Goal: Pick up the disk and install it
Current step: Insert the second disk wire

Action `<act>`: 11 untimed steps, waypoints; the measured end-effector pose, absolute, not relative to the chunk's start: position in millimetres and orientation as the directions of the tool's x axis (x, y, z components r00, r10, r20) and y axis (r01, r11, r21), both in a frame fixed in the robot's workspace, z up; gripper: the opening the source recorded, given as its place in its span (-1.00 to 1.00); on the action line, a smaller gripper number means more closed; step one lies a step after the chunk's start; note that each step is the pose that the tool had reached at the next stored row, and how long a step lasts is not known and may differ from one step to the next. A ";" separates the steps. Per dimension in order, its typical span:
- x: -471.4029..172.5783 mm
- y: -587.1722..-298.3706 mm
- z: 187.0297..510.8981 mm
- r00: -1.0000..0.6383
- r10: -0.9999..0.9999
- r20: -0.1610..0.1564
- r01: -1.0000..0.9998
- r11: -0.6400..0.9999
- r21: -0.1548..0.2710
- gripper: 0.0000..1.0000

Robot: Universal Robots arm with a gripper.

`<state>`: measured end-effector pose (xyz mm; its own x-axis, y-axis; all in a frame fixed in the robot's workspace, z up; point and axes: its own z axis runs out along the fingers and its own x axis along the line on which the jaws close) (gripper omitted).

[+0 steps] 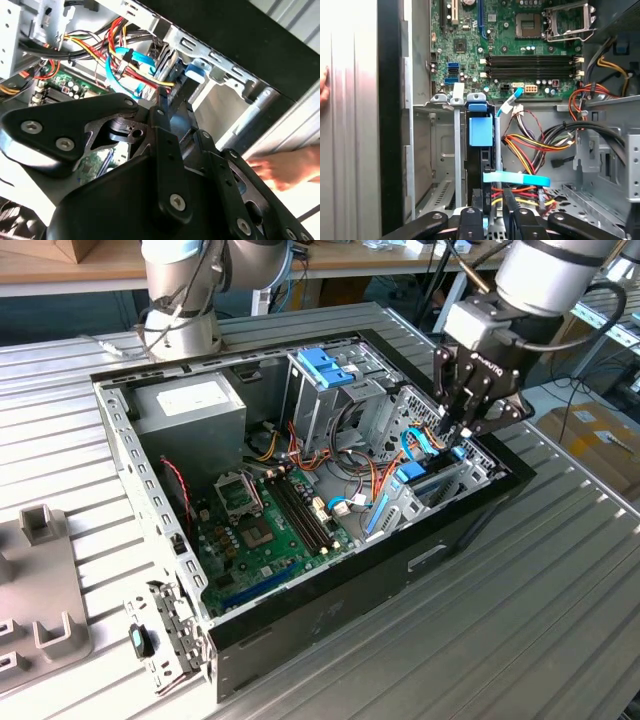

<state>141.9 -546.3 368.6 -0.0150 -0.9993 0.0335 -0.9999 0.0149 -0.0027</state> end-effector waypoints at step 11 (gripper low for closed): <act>133.7 -546.3 373.9 -0.015 -0.999 0.034 -1.000 0.015 -0.004 -0.40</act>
<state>133.7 -546.3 373.9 -0.0150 -0.9993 0.0336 -0.9999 0.0149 -0.0035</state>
